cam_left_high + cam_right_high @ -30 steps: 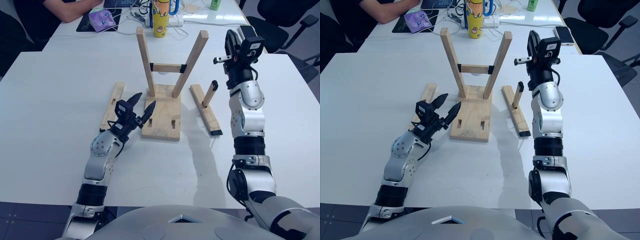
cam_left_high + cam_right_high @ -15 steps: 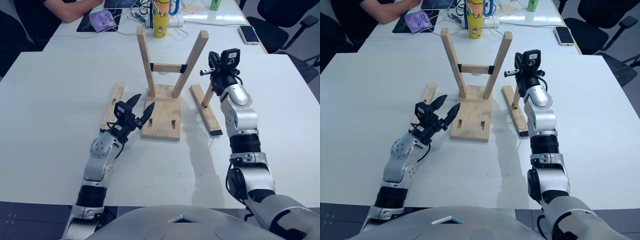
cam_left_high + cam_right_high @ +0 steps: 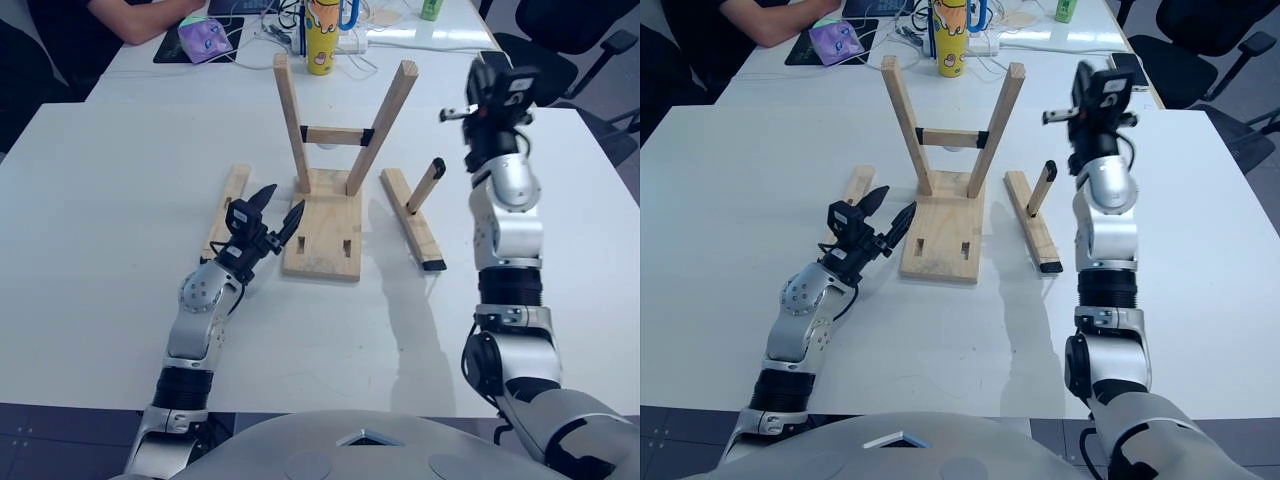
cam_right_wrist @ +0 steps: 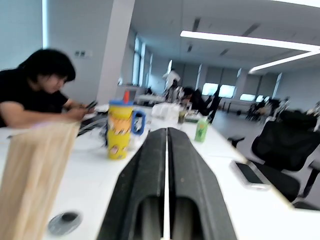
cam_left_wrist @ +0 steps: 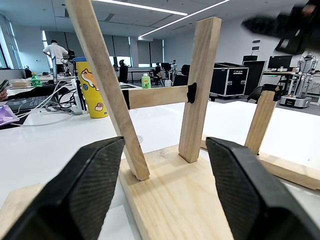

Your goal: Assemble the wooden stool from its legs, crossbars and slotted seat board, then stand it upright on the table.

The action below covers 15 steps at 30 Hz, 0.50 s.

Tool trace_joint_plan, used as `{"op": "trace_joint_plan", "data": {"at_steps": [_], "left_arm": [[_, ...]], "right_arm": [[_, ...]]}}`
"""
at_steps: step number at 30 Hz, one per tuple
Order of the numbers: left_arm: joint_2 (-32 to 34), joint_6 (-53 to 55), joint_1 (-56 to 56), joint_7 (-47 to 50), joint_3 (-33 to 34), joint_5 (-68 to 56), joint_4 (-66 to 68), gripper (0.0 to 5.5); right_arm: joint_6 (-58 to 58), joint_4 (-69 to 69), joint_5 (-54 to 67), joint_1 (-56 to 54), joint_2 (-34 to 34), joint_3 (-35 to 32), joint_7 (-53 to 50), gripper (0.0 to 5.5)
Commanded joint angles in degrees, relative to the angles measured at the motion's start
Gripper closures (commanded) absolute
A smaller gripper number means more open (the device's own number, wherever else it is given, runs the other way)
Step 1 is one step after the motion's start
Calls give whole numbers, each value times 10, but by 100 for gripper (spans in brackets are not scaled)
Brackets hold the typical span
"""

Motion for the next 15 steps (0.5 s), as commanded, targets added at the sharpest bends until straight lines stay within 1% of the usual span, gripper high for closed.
{"op": "trace_joint_plan", "data": {"at_steps": [1, 3, 5, 7, 8, 12, 15], "left_arm": [[1, 16, 4, -12, 9, -25, -1, 178], [3, 23, 10, -18, 13, -38, -6, 147], [7, 27, 15, -21, 20, -48, -11, 118], [9, 30, 19, -24, 26, -56, -14, 84], [11, 33, 21, -27, 28, -61, -16, 76], [20, 43, 30, -37, 38, -77, -26, 13], [26, 63, 28, -52, 39, -94, -27, 10]], "right_arm": [[67, -9, -10, 45, -52, -30, -1, 550], [107, -10, -4, 99, -76, -32, 32, 519], [186, -13, 21, 154, -100, -25, 90, 490], [231, -24, 33, 182, -119, -17, 131, 456], [252, -34, 36, 192, -130, -11, 149, 448], [328, -88, 63, 213, -152, 3, 212, 381], [391, -149, 87, 231, -153, 26, 240, 329]]}}
